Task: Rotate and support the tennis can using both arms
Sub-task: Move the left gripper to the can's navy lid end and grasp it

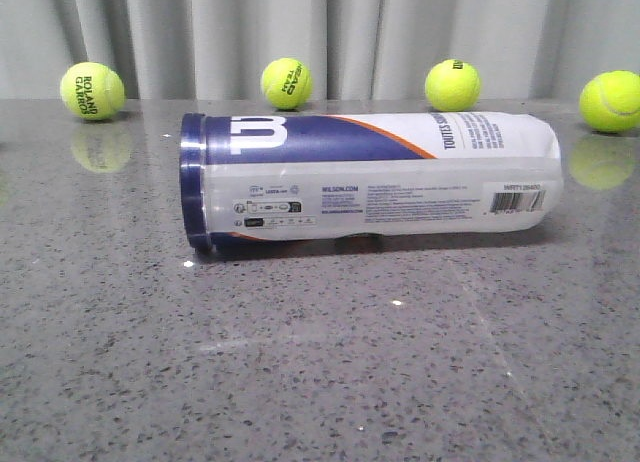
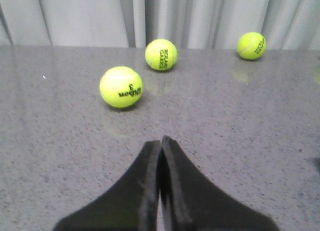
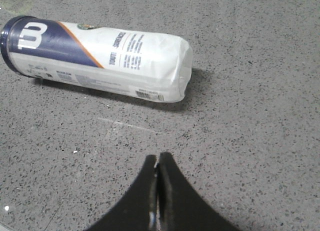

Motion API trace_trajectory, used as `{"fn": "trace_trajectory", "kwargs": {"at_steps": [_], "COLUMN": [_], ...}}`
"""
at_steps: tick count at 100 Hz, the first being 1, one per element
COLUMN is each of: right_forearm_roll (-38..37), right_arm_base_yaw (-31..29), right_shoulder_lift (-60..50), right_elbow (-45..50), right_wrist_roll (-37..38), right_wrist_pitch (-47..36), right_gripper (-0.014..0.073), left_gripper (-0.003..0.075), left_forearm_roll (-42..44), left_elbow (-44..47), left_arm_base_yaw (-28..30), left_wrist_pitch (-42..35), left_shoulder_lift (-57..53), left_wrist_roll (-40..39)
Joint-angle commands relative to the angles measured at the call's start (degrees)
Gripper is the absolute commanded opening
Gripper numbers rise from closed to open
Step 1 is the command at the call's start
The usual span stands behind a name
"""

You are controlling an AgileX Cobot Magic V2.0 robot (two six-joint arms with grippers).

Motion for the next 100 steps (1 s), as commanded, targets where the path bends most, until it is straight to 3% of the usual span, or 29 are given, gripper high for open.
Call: {"fn": "trace_trajectory", "kwargs": {"at_steps": [1,10,22,29,39,58,84,100], "right_forearm_roll": [-0.75,-0.75,-0.75,-0.75,-0.75,-0.75,-0.75,-0.75], "right_arm_base_yaw": [-0.09,-0.09,-0.09,-0.09,-0.09,-0.09,-0.09,-0.09], "right_shoulder_lift": [0.16,0.16,0.16,0.16,0.16,0.16,0.16,0.16], "right_elbow": [-1.5,-1.5,-1.5,-1.5,-1.5,-1.5,-1.5,-1.5], "right_wrist_roll": [0.01,0.01,0.01,0.01,0.01,0.01,0.01,0.01], "right_wrist_pitch": [-4.5,-4.5,-4.5,-4.5,-4.5,-4.38,-3.29,-3.29], "right_gripper": [-0.0069,-0.0069,-0.0069,-0.0069,-0.0069,-0.0069,-0.0069,-0.0069], "left_gripper": [0.0054,0.0217,0.0502,0.0575,0.0564,0.0564,0.0564,0.0564], "left_forearm_roll": [-6.25,-13.09,-21.59,-27.66,-38.16,-58.42,-69.86,-75.18], "left_elbow": [-4.45,-6.45,-8.38,-9.37,-11.03,-14.51,-15.11,-15.11], "left_arm_base_yaw": [-0.21,-0.21,-0.21,-0.21,-0.21,-0.21,-0.21,-0.21], "left_wrist_pitch": [-1.24,-1.26,-0.84,-0.16,2.65,15.58,30.62,35.51], "left_shoulder_lift": [5.14,9.9,15.89,19.3,24.61,35.16,50.13,57.17], "left_wrist_roll": [1.49,5.26,7.41,7.41,14.35,29.87,39.56,45.66]}}
